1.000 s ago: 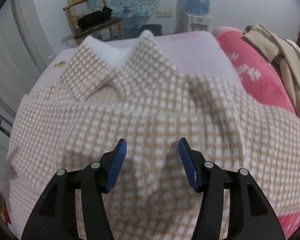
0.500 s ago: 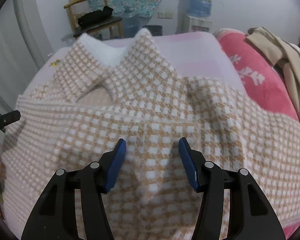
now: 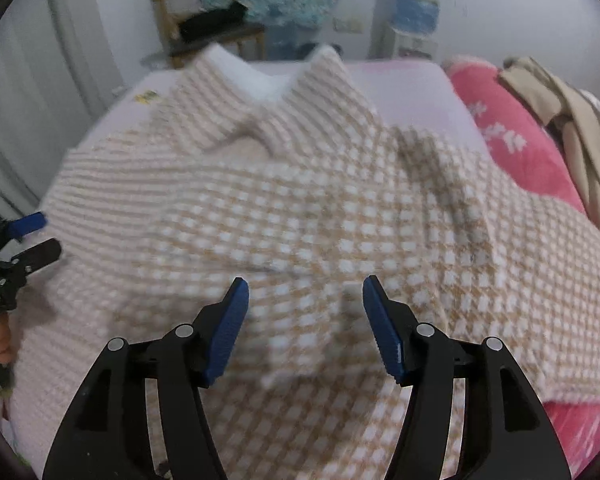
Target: Fold large clothes
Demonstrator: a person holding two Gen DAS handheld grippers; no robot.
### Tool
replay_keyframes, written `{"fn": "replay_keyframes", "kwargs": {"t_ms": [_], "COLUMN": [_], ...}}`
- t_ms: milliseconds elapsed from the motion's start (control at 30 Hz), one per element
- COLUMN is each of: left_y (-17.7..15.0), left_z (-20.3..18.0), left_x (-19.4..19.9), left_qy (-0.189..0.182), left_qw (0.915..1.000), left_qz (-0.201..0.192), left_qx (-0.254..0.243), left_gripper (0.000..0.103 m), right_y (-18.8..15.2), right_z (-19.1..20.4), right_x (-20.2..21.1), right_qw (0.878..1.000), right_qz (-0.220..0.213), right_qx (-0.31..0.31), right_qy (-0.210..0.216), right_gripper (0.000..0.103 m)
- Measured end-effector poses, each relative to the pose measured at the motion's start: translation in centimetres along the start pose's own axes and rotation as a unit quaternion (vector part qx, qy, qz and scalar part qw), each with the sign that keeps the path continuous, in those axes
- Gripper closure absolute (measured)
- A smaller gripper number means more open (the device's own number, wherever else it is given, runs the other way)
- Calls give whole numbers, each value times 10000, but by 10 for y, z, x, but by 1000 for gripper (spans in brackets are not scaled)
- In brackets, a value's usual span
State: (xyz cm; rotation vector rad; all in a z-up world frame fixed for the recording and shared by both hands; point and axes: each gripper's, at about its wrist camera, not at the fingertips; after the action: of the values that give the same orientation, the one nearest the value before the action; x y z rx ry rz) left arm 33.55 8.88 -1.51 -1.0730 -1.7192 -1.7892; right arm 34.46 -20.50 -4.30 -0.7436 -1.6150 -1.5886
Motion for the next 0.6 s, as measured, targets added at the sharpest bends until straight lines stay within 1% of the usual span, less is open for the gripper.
{"fn": "replay_keyframes", "kwargs": {"t_ms": [67,133,167,200,233,300,367,433,500,600], "left_y": [-2,-5,-7,-11,-14,-14,-15,-16,-14,-14], "left_z": [-16,-28,-31,-31,-30,-32,-33,-34,-35,-36], "left_x": [7,1,-7,-19,-27,-28,-29,-28,-29,-31], "left_qy": [-31,-3,20,39,49,157,218,241,267,272], "left_qw": [9996,9991,9990,9987,9986,9990,9987,9984,9980,9978], "left_qz": [-98,16,155,371,462,312,338,372,433,483], "left_qx": [-260,-433,-423,-333,-247,-290,-305,-346,-379,-370], "left_gripper": [5,5,5,5,5,5,5,5,5,5], "right_y": [-7,-15,-20,-23,-23,-20,-19,-20,-22,-25], "right_z": [6,9,9,8,7,4,3,4,1,-12], "right_x": [6,-2,-10,-14,-13,-8,3,15,18,18], "right_qw": [9998,9994,9991,9990,9992,9995,9998,9994,9986,9988], "right_qz": [-59,88,203,197,157,196,138,-10,-62,-1], "right_qx": [179,303,326,323,306,148,103,211,280,52], "right_qy": [-20,-105,-196,-224,-217,-204,-114,-279,-448,-484], "right_gripper": [41,40,39,38,38,38,38,36,36,35]}}
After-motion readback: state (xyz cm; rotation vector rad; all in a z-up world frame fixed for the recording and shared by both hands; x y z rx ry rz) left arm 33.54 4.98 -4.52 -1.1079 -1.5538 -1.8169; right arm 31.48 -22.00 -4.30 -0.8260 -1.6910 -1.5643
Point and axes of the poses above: each gripper's, at about its wrist camera, not at the fingertips, and x roughly against the way its jaws point, z to its left, y to its top, and after that the axes turned 5 degrees about -x, right-handed
